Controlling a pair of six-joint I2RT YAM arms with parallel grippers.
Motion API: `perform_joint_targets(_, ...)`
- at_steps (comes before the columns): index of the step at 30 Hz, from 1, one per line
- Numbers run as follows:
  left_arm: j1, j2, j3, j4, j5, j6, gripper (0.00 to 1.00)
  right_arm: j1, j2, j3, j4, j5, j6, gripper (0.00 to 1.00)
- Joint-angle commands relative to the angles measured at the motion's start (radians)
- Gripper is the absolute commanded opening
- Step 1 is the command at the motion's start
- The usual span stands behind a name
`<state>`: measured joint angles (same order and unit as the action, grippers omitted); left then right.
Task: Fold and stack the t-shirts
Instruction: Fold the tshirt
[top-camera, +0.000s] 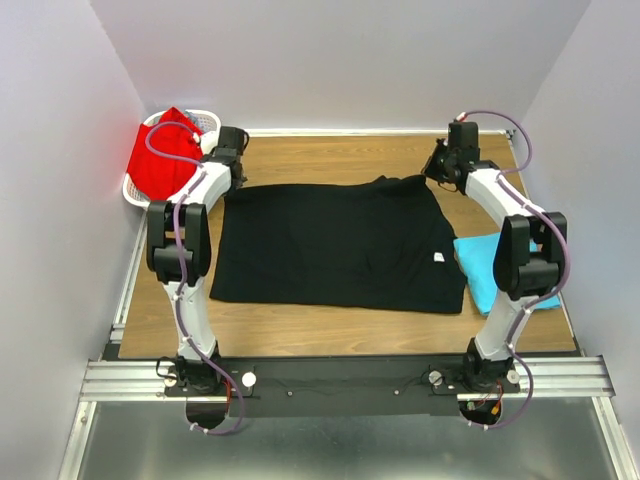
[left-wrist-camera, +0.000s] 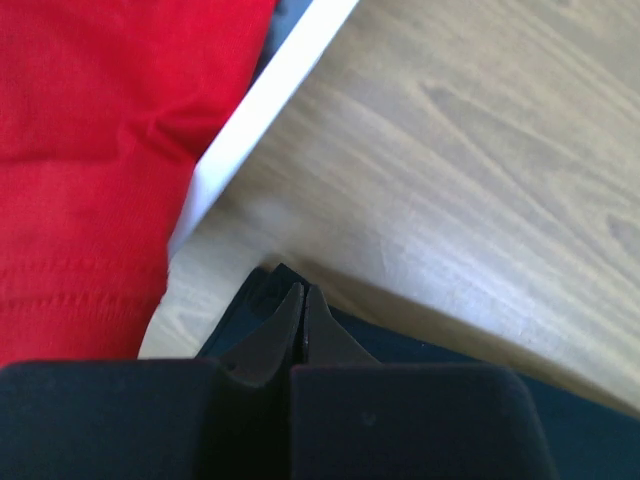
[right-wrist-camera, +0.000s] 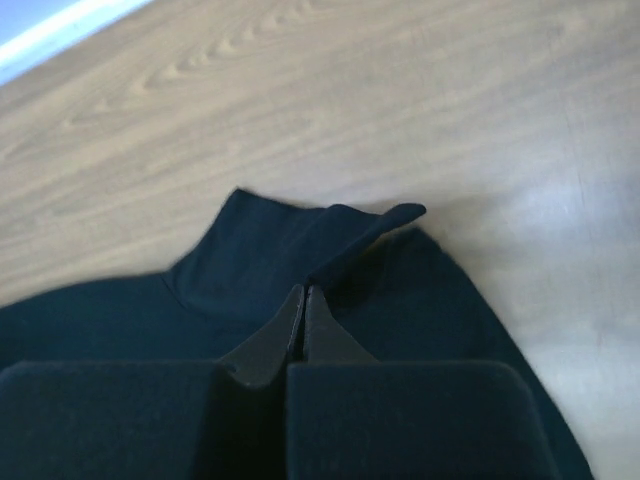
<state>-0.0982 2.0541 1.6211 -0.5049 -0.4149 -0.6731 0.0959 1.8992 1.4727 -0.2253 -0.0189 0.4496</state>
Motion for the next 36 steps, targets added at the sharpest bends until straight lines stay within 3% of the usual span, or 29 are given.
perform_joint_targets(1, 0.005, -0.08, -0.073, 0.042, 0.019, -0.013, 0.0, -0.007, -0.109, -0.075, 0.006, 0.014, 0.024, 0.0)
perform_joint_targets(12, 0.005, -0.279, -0.326, 0.112, 0.005, -0.068, 0.0, -0.008, -0.4, -0.408, 0.006, 0.014, 0.084, 0.0)
perform_joint_targets(22, 0.005, -0.396, -0.513, 0.147, 0.018, -0.114, 0.0, -0.007, -0.604, -0.601, 0.004, -0.023, 0.115, 0.0)
perform_joint_targets(36, 0.005, -0.468, -0.599, 0.169, 0.041, -0.123, 0.0, -0.009, -0.796, -0.764, -0.017, -0.076, 0.167, 0.0)
